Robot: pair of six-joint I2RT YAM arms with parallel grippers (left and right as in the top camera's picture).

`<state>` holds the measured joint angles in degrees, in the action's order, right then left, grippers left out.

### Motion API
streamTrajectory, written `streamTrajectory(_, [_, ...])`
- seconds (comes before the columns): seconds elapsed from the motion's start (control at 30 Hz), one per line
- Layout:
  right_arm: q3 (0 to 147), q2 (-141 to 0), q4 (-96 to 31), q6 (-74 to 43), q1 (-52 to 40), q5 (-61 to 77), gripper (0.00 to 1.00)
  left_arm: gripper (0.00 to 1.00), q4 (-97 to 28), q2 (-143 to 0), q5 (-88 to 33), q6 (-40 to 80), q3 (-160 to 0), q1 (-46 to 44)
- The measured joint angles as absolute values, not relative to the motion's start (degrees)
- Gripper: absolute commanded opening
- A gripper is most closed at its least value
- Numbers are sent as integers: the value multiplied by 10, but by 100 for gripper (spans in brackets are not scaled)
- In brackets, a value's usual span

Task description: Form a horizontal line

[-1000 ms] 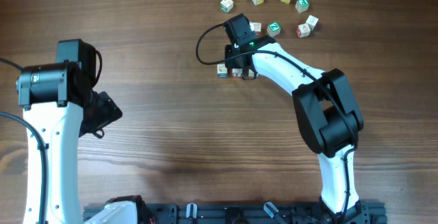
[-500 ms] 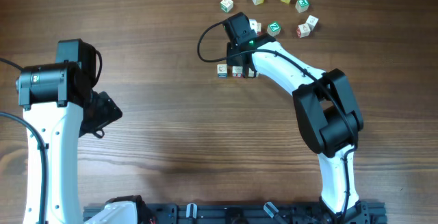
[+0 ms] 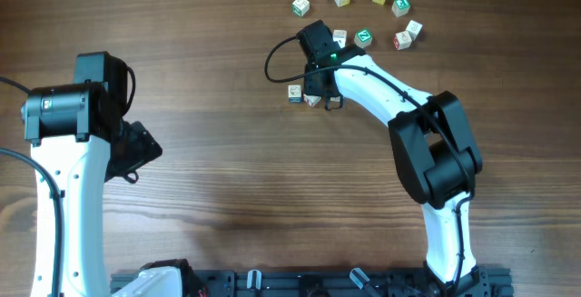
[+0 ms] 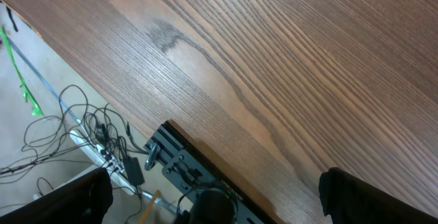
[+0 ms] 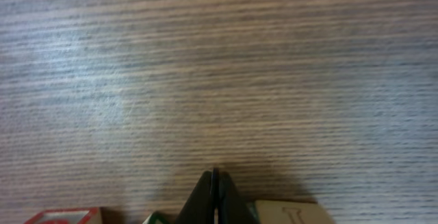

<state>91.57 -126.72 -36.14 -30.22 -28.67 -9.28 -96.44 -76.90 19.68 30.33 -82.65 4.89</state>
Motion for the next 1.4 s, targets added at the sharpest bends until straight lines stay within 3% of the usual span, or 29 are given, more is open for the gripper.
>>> streamTrajectory(0.3, [916,-1267,-341,-310,-283,-99,4,100,-964,-769,197,303,-827,49])
streamTrajectory(0.67, [922,-1267,-432,-351,-257,-105,5,100,-964,-769,197,303,-827,49])
streamTrajectory(1.03, [926,-1261,-487,-349,-257,11,5,100,-964,-769,197,303,-827,49])
streamTrajectory(1.4, [926,-1261,-449,-359,-257,35,5,100,-964,-769,197,303,-827,49])
